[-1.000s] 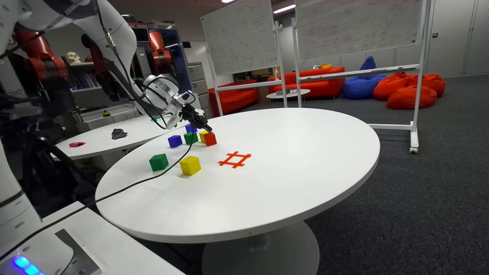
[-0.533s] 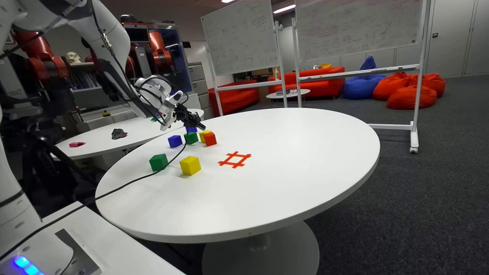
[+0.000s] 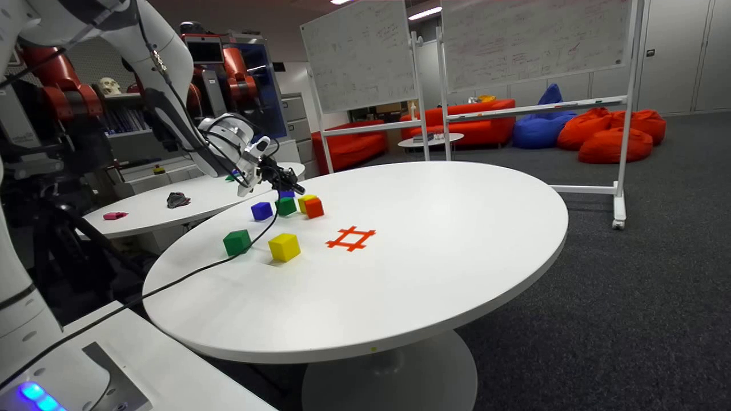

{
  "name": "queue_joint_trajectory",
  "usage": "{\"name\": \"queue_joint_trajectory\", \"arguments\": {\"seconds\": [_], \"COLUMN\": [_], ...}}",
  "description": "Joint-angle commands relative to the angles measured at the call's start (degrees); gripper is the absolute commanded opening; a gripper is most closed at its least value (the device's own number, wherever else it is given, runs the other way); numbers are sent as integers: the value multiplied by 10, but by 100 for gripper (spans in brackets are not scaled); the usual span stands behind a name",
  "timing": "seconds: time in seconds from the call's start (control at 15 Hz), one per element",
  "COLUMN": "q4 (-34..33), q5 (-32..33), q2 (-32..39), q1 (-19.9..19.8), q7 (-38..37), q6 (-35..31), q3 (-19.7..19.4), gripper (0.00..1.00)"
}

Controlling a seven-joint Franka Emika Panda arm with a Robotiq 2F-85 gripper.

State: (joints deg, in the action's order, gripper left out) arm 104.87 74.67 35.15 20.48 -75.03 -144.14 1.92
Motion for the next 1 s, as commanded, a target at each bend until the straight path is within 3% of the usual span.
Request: {"name": "queue_joint_trajectory", "arguments": {"seconds": [0.0,0.33,0.4,0.73,0.87,0.93], "q4": [-1,-1,8,15,30,9], "q5": [6,6,-10,-50,-117,-72], "q2": [0,0,-1,22,30,20], "q1": [-13,-13,-47,-87,-122,-84], "q7": [0,0,33,104,187,119], "q6": [7,7,-77,-226,-241,-222], "q3": [16,16,36,69,111,72], "gripper": [1,0,0,0,0,1]}}
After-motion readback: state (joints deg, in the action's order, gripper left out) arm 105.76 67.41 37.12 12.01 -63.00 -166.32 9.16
